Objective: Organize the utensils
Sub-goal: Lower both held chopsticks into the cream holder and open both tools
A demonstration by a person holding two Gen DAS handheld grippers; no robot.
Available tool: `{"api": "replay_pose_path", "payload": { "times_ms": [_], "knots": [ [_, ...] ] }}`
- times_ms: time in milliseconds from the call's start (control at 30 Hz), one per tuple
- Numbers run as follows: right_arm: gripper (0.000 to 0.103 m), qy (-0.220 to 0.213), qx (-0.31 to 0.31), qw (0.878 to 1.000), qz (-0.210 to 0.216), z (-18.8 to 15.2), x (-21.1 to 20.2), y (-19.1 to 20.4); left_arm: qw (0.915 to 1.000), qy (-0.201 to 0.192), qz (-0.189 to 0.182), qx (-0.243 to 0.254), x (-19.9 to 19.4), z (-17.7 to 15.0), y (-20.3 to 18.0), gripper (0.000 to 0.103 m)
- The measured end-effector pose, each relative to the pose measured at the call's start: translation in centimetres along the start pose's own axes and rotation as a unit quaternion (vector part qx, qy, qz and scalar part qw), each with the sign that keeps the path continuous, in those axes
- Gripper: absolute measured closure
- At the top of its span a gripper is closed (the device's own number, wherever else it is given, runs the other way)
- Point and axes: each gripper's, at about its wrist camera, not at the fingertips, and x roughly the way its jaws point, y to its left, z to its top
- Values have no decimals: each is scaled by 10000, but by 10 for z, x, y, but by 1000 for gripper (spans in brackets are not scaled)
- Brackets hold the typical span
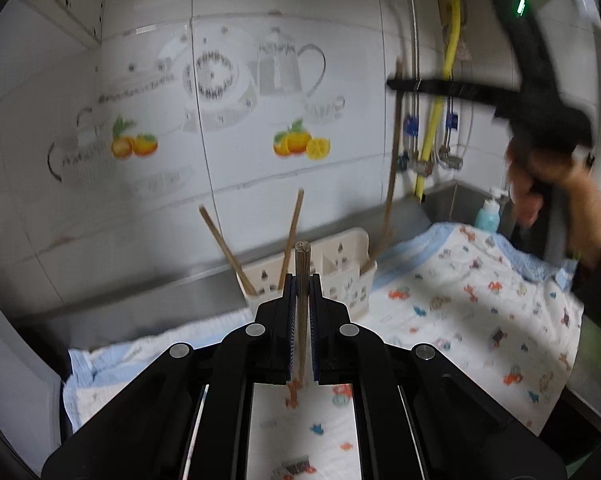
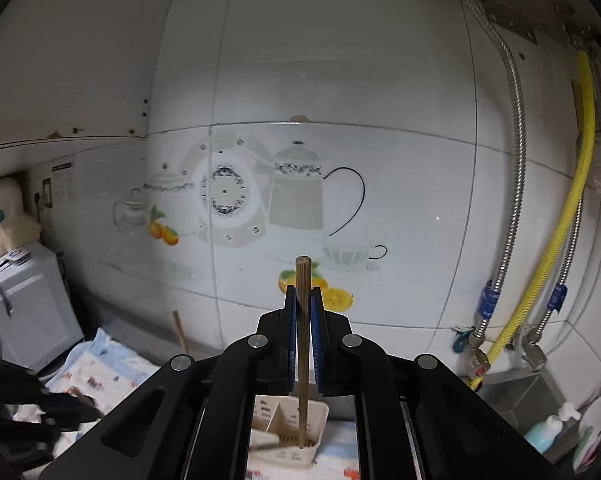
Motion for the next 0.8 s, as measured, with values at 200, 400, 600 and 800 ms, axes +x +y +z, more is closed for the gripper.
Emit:
{"api": "replay_pose_path", "payload": {
  "times_ms": [200, 400, 600, 800],
  "knots": [
    [96, 245, 1, 9997, -58, -24, 41, -5, 9991, -403, 34, 104, -9, 37, -1, 98],
    [96, 486, 36, 9988, -25, -48, 59, -8, 9963, -816, 174, 203, -14, 72, -2, 98],
    [95, 564, 24, 9984, 48, -54, 59, -8, 9937, -1022, 377, 261, 1, 94, -4, 98],
    [79, 412, -151, 9990, 57, -51, 38, -5, 9941, -946, 506, 156, 27, 90, 3, 98]
  ]
}}
